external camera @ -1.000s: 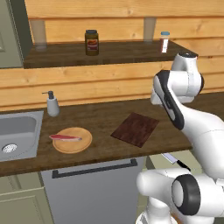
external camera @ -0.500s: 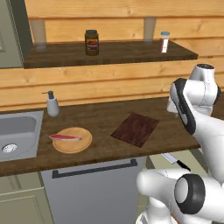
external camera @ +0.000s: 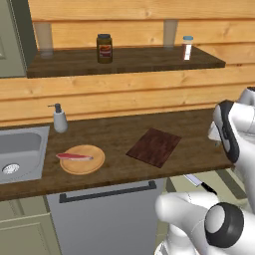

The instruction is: Pick up the knife from the drawer and place it on the cutting board. Then place the meat from the plate to the cutting board.

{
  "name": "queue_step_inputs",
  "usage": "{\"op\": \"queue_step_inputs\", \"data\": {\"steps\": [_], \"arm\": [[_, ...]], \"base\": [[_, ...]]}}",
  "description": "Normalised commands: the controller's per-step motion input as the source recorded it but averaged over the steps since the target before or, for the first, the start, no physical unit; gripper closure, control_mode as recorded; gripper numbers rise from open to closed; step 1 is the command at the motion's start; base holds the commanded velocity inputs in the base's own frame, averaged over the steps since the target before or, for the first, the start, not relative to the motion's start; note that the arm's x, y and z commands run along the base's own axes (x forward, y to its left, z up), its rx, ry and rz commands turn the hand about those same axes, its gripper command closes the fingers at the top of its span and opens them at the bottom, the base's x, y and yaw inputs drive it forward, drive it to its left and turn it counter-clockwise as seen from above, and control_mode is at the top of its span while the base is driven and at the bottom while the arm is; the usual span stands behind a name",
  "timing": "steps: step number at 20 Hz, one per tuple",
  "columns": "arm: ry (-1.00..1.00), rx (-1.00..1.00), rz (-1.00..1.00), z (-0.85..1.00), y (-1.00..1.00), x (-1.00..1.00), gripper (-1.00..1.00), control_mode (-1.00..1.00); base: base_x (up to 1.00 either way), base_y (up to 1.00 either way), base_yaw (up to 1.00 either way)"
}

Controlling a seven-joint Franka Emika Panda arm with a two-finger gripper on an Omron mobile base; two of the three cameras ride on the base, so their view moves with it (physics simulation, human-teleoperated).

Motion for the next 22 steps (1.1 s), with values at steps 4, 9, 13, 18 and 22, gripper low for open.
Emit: {"op": "queue_step_inputs", "data": {"steps": [4, 9, 13, 18, 22], "arm": [[0.08, -0.20, 0.17, -0.88, -0.24, -0.04, -1.00, -1.00], [0.02, -0.13, 0.21, -0.73, -0.08, -0.11, -1.00, -1.00], [0.00, 0.02, 0.20, -0.47, -0.05, 0.00, -1.00, -1.00], [-0.03, 0.20, 0.29, -0.43, -0.21, 0.03, -1.00, -1.00], [-0.04, 0.08, 0.14, -0.09, -0.07, 0.11, -1.00, -1.00]], "base": [[0.00, 0.00, 0.00], [0.00, 0.00, 0.00], [0.00, 0.00, 0.00], [0.00, 0.00, 0.00], [0.00, 0.00, 0.00]]}}
